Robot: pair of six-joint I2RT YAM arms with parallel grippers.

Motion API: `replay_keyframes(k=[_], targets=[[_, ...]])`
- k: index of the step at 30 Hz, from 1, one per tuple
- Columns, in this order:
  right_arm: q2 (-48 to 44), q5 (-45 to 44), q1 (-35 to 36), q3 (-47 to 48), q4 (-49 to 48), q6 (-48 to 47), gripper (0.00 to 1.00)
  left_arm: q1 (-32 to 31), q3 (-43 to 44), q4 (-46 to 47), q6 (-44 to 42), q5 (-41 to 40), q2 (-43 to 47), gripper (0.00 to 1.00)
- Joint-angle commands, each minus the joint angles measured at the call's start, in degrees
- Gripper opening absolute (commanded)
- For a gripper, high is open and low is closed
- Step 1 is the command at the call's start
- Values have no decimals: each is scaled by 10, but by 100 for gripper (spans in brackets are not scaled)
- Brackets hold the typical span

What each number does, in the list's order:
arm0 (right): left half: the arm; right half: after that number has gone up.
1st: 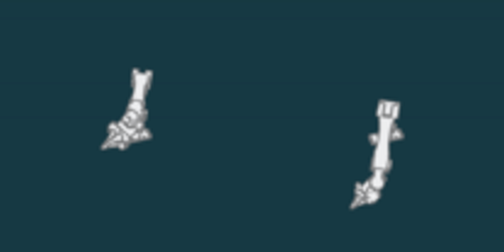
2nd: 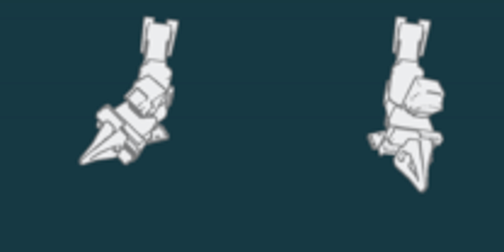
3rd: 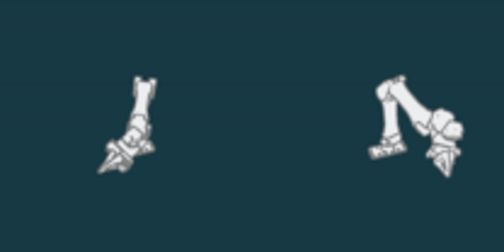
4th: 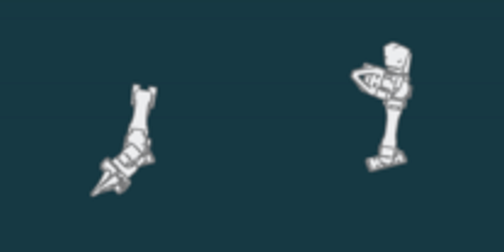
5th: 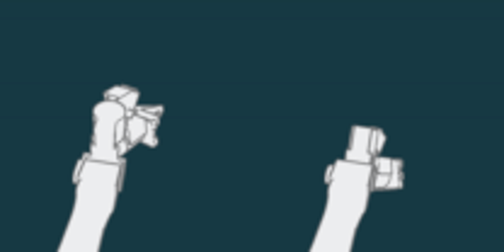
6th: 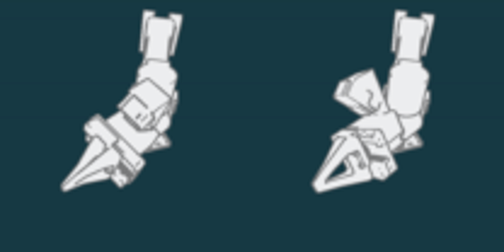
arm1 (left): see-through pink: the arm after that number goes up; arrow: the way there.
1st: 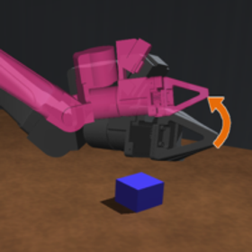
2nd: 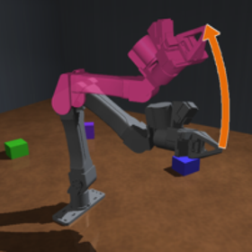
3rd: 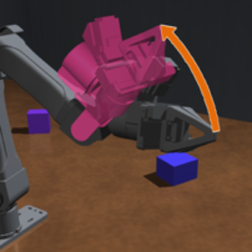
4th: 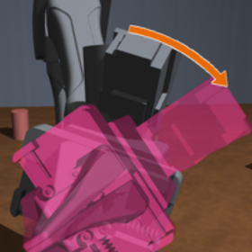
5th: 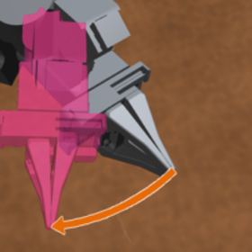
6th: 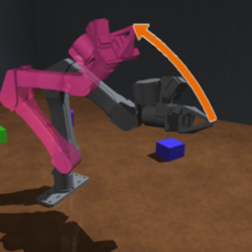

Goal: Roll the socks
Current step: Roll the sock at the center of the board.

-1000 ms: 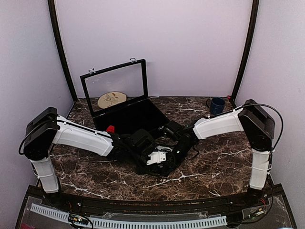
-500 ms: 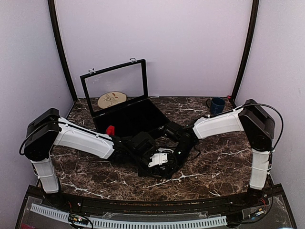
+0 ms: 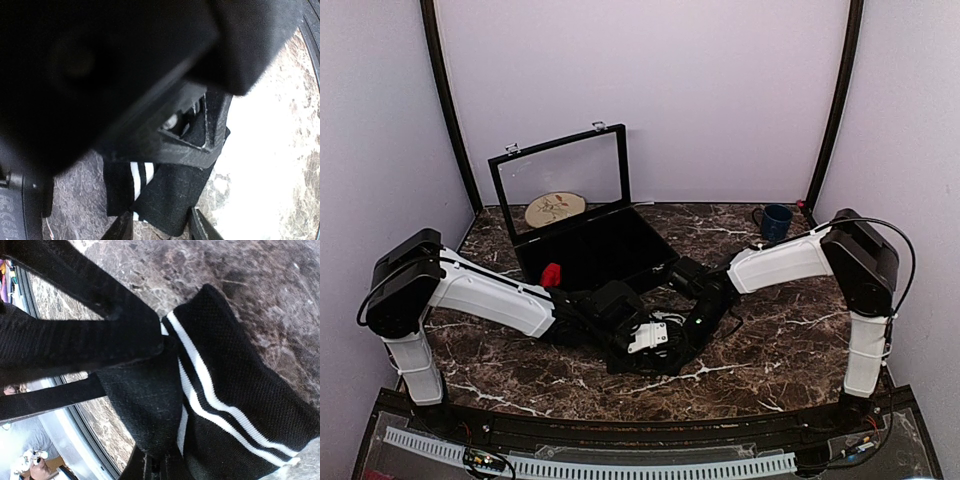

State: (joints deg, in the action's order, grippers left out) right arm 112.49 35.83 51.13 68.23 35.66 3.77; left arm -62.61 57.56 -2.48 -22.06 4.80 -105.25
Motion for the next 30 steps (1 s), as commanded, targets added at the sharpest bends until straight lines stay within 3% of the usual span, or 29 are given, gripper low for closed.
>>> replay_keyframes(k=[1, 12, 22, 28, 30], targets=[[9, 4, 13, -18, 0, -8, 0, 6, -41, -163, -2, -35, -47, 42], [17, 47, 3, -33, -28, 2, 0, -1, -39, -160, -34, 11, -66, 41], [36, 67, -11, -26, -39, 8, 0, -4, -19, -189, -48, 46, -84, 2], [26, 40, -13, -5, -32, 17, 1, -3, -14, -214, -62, 78, -83, 0], [15, 24, -15, -8, -30, 21, 9, -3, -7, -226, -59, 76, -83, 0]])
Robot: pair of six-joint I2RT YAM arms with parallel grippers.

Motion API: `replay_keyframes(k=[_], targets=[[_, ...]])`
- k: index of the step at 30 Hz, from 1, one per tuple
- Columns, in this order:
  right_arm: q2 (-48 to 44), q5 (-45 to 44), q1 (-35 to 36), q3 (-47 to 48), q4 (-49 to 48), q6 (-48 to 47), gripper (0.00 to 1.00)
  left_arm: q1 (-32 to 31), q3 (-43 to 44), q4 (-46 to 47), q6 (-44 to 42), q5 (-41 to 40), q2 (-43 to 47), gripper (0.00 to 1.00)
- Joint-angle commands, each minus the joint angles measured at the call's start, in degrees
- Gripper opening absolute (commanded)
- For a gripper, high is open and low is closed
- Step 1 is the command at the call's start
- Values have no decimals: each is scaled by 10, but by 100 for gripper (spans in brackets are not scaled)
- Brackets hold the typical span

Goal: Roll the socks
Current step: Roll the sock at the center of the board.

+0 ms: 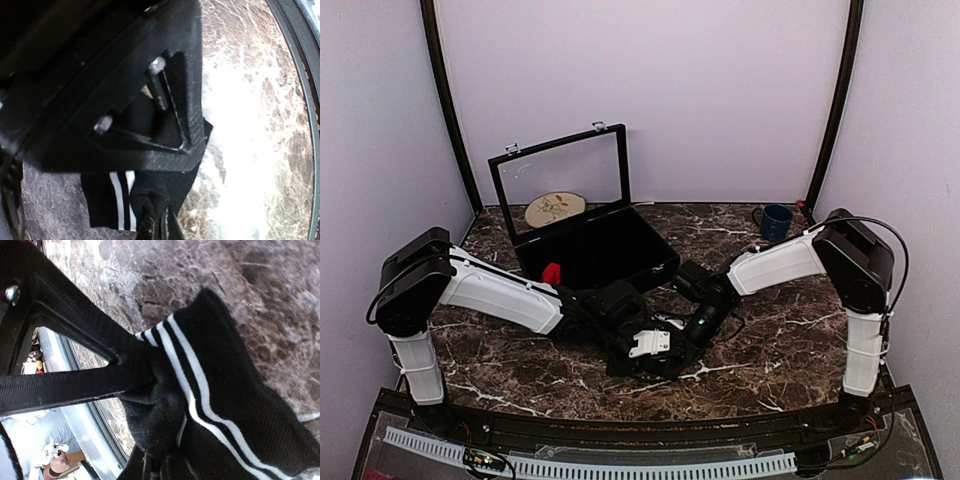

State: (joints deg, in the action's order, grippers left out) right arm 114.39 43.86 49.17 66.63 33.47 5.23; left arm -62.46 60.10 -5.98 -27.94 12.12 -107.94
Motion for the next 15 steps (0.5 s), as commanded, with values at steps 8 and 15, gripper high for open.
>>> replay_keyframes(k=[8, 15], targets=[[-45, -100, 4, -30, -12, 8, 39, 18, 18, -246, 45, 25, -68, 0], [-60, -109, 3, -67, -33, 13, 40, 49, 42, -249, 104, 42, -68, 0]])
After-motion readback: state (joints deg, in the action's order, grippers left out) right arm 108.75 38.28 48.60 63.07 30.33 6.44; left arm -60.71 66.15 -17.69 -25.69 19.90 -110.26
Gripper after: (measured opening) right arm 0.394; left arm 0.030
